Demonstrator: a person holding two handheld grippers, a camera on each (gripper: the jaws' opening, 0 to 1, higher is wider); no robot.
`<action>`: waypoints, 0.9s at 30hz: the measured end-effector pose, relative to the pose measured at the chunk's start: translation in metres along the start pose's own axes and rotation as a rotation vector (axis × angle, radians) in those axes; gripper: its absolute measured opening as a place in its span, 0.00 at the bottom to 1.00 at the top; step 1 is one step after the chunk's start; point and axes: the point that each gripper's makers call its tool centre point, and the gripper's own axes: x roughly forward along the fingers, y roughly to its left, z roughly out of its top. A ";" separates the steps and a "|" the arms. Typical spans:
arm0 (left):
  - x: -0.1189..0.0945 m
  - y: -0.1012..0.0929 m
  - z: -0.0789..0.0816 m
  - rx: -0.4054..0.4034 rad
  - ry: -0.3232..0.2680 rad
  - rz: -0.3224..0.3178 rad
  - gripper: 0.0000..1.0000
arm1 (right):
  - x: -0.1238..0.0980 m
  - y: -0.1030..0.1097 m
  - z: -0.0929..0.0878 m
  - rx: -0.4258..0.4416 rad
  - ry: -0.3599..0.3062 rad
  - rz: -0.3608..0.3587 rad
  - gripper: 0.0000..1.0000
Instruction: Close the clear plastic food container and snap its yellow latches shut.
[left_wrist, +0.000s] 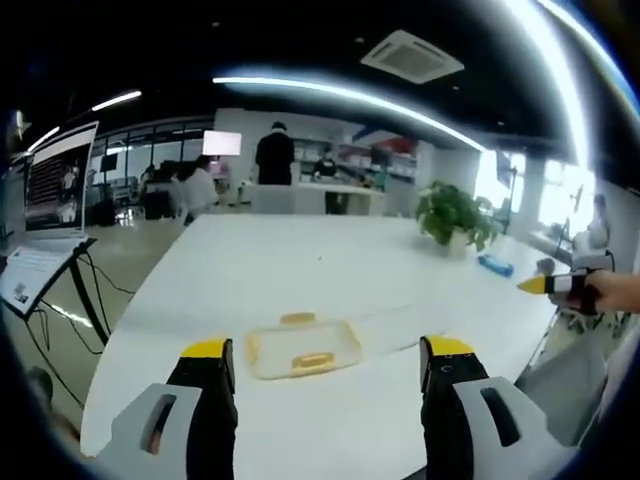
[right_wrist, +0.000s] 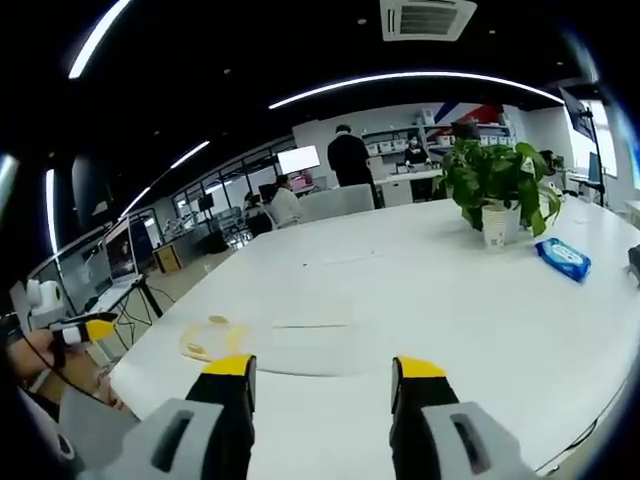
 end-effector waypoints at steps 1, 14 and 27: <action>0.000 0.000 0.000 0.003 0.001 0.000 0.74 | 0.000 0.000 -0.001 0.003 0.002 0.000 0.53; 0.002 -0.006 0.002 -0.004 -0.008 -0.002 0.74 | -0.007 -0.004 -0.009 0.021 0.013 -0.006 0.53; -0.001 -0.009 -0.001 -0.009 0.002 0.001 0.73 | -0.008 -0.005 -0.005 0.031 0.004 0.008 0.52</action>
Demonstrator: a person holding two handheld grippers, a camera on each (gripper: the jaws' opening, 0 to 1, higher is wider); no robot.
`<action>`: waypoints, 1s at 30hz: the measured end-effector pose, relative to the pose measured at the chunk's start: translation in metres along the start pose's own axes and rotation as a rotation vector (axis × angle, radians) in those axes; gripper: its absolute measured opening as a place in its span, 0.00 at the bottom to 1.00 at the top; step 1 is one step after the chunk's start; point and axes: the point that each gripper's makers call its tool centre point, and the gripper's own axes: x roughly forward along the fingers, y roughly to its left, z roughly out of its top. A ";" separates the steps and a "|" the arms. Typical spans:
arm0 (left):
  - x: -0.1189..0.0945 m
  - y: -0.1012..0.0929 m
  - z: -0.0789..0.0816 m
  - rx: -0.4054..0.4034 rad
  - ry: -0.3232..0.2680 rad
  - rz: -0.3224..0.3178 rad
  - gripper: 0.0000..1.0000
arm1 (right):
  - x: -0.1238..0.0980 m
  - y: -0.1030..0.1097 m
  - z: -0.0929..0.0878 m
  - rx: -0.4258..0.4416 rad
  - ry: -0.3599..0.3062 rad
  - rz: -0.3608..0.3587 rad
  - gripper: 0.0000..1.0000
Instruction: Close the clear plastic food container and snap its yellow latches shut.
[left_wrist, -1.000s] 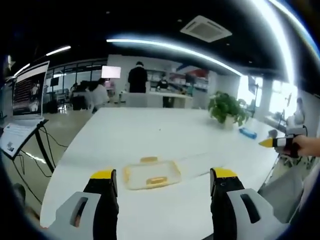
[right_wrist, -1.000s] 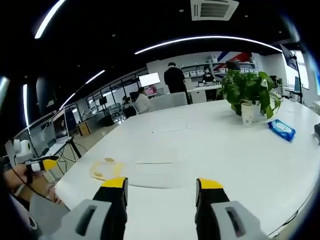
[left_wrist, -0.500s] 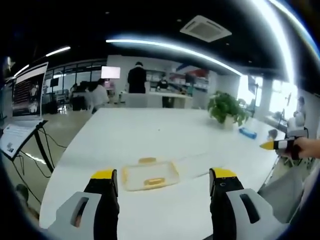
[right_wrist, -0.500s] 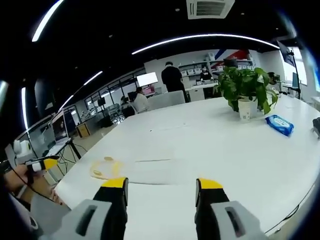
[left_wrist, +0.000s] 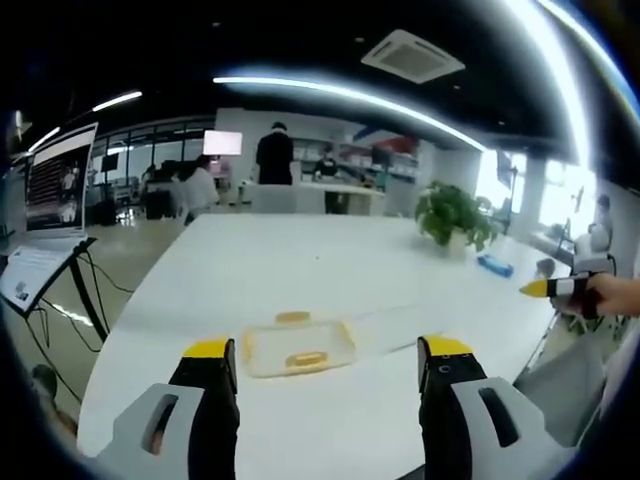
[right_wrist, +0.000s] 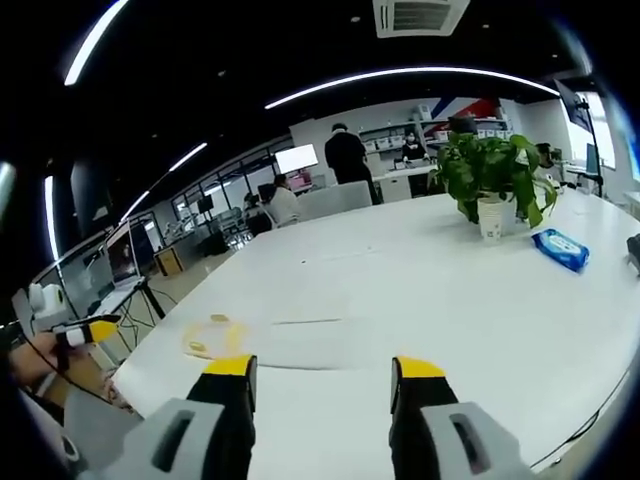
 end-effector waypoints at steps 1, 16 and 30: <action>0.000 -0.001 0.000 0.000 0.000 -0.001 0.73 | 0.000 0.000 0.000 0.003 -0.001 0.000 0.52; 0.004 -0.002 0.001 -0.004 0.005 0.012 0.73 | 0.003 -0.005 0.003 -0.001 0.005 0.009 0.51; 0.021 -0.001 0.009 -0.004 0.018 -0.015 0.72 | 0.017 0.000 0.017 -0.022 -0.008 0.025 0.50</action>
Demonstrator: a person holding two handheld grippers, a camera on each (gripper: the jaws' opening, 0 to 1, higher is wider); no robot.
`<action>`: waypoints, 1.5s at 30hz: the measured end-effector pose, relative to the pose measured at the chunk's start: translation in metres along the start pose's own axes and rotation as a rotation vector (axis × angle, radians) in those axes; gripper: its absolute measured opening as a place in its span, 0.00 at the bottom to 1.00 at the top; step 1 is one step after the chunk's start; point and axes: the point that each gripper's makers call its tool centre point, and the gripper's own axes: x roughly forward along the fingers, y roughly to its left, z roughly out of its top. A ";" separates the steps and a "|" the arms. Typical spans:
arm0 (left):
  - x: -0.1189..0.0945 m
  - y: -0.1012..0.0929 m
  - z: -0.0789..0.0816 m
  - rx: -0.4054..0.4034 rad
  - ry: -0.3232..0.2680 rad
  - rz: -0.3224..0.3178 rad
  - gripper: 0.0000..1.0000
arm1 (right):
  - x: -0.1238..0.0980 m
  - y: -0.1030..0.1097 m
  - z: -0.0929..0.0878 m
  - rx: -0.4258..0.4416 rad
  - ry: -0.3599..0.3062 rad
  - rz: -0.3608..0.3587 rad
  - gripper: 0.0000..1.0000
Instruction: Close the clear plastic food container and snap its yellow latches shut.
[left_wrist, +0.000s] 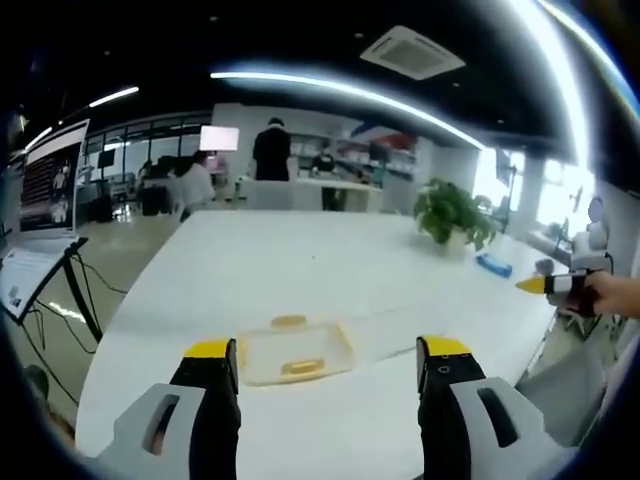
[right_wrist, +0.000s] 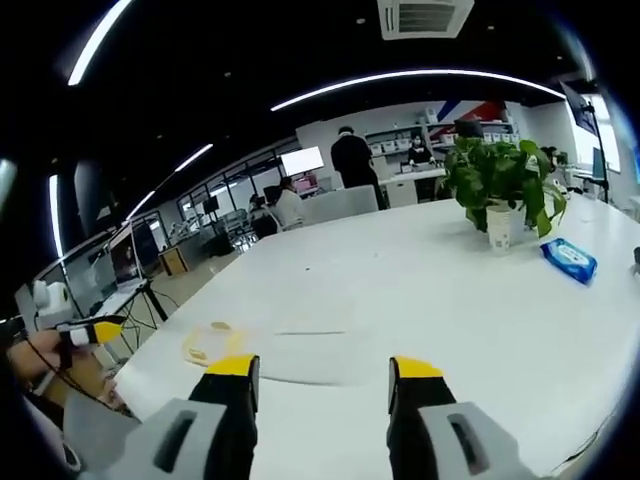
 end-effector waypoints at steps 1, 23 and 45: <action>0.002 0.000 0.001 -0.001 0.000 -0.002 0.72 | 0.001 0.000 0.000 -0.001 -0.001 0.001 0.50; 0.037 -0.002 0.014 0.012 0.004 -0.031 0.71 | 0.024 -0.016 0.018 -0.002 -0.003 -0.017 0.47; 0.084 -0.006 0.018 0.001 0.030 -0.060 0.69 | 0.072 -0.021 0.023 0.000 0.045 0.016 0.47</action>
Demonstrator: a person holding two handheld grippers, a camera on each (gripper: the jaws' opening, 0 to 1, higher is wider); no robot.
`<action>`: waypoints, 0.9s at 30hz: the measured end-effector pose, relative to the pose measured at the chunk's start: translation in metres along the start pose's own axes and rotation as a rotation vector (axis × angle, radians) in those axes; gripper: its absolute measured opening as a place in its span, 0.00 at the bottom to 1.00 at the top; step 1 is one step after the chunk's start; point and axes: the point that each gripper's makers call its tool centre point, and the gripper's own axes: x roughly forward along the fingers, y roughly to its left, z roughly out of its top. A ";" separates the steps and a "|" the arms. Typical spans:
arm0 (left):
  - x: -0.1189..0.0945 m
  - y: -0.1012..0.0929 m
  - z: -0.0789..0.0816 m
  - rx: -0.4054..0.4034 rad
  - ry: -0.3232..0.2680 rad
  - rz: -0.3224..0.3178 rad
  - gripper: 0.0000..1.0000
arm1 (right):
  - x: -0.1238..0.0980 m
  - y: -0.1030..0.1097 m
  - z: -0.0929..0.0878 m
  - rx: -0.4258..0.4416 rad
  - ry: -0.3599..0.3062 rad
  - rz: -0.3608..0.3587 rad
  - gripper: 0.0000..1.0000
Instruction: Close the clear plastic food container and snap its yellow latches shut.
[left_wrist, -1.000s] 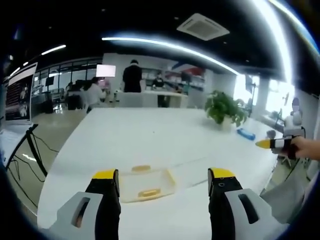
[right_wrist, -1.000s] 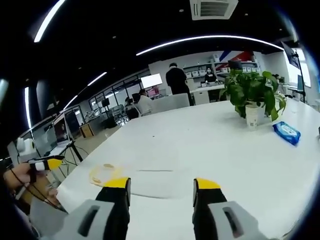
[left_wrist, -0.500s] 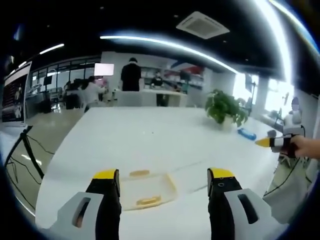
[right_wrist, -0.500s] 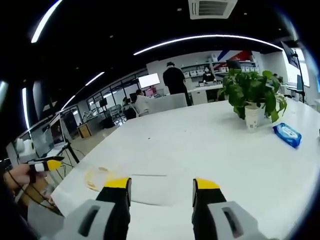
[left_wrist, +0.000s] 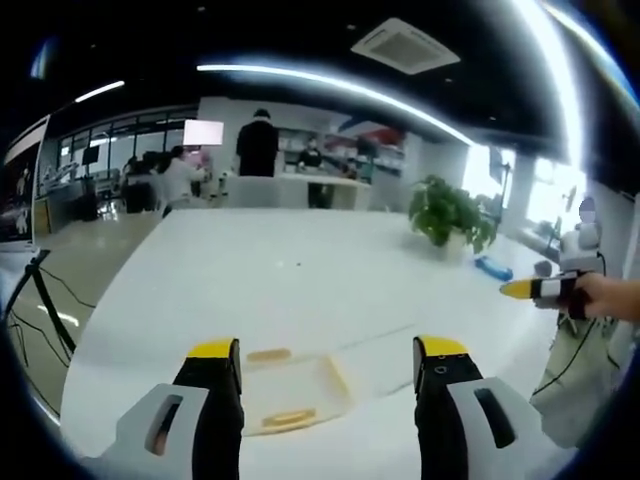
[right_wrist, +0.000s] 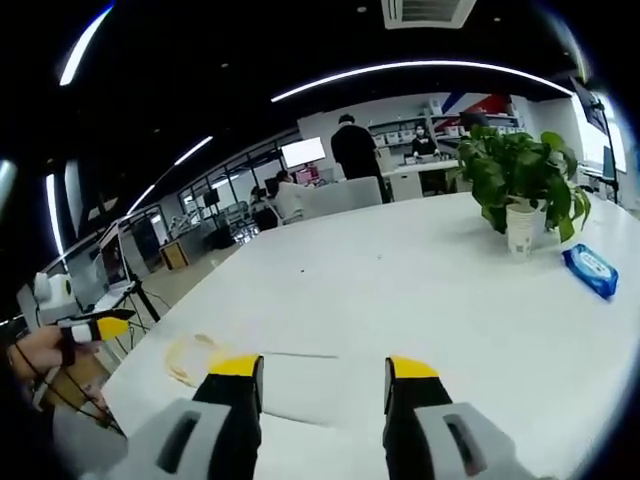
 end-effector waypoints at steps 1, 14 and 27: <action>0.001 0.002 0.000 -0.001 0.000 0.003 0.69 | 0.002 0.000 0.002 0.001 -0.001 0.004 0.47; 0.009 0.006 -0.004 -0.007 0.007 0.022 0.68 | 0.019 0.007 0.015 -0.012 -0.014 0.025 0.46; 0.005 0.019 -0.005 0.027 0.018 0.024 0.67 | 0.025 0.026 0.008 -0.010 -0.001 0.036 0.46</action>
